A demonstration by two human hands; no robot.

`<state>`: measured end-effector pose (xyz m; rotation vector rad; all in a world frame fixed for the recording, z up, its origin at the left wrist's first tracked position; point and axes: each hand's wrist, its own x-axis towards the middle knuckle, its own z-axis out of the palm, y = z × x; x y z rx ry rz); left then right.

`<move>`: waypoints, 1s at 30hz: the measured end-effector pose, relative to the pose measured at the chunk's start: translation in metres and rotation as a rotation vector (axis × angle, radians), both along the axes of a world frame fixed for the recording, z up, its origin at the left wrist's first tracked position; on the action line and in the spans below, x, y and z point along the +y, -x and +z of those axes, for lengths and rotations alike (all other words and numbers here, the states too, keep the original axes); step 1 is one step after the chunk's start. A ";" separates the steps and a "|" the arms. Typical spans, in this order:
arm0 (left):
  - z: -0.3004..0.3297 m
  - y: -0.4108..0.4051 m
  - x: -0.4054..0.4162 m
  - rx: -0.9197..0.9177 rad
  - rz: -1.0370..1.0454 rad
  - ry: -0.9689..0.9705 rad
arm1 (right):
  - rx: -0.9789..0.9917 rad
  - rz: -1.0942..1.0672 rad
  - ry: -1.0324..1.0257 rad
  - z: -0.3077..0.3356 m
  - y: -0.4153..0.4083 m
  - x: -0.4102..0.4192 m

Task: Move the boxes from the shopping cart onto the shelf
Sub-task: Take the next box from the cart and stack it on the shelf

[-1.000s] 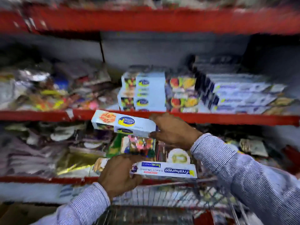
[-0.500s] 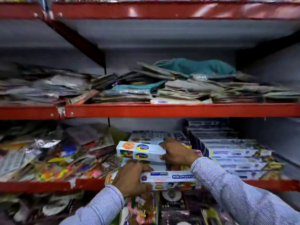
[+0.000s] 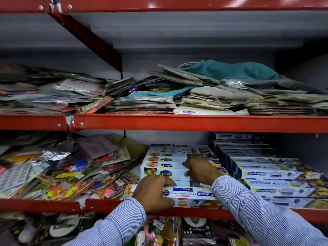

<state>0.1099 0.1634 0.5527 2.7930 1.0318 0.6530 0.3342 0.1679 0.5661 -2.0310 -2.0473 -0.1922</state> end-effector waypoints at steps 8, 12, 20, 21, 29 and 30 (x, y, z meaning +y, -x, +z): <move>0.003 -0.015 0.012 -0.004 0.019 0.022 | 0.087 -0.032 -0.055 0.009 -0.002 -0.003; 0.008 -0.025 0.031 -0.013 0.036 0.025 | 0.273 -0.005 -0.039 0.021 -0.012 -0.008; -0.006 -0.047 0.054 -0.102 -0.046 -0.052 | 0.127 0.034 -0.052 0.011 -0.019 -0.044; -0.009 -0.047 0.054 -0.098 -0.045 -0.107 | 0.102 0.035 -0.037 0.006 -0.020 -0.048; -0.030 -0.046 0.056 -0.177 -0.026 -0.123 | 0.093 -0.007 -0.107 -0.022 -0.023 -0.054; -0.031 -0.046 0.056 -0.179 -0.030 -0.133 | 0.098 -0.003 -0.108 -0.022 -0.023 -0.054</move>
